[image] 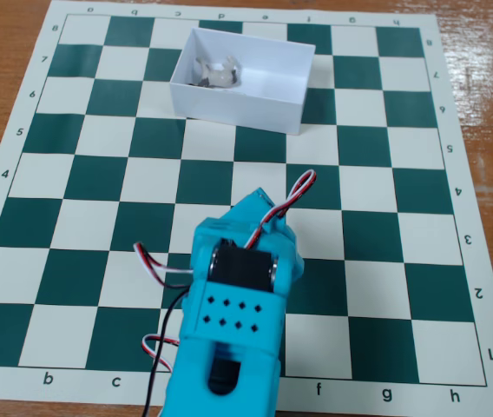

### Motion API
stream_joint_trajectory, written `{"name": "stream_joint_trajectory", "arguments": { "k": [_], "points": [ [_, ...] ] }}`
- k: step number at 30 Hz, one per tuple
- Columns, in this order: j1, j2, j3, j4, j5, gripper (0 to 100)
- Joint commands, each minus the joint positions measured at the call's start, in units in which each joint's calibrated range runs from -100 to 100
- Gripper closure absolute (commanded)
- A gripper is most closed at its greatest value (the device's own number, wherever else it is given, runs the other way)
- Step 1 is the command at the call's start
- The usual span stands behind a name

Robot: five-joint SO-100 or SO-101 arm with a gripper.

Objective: Grab the toy horse and put it in the box.

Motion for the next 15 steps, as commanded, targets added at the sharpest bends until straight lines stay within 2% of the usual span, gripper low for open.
{"name": "stream_joint_trajectory", "arguments": {
  "k": [1, 15],
  "points": [
    [0.64, -9.21, 5.57, 1.39, -0.47, 84],
    [0.07, -28.24, 18.68, 17.08, -0.22, 84]
  ]
}}
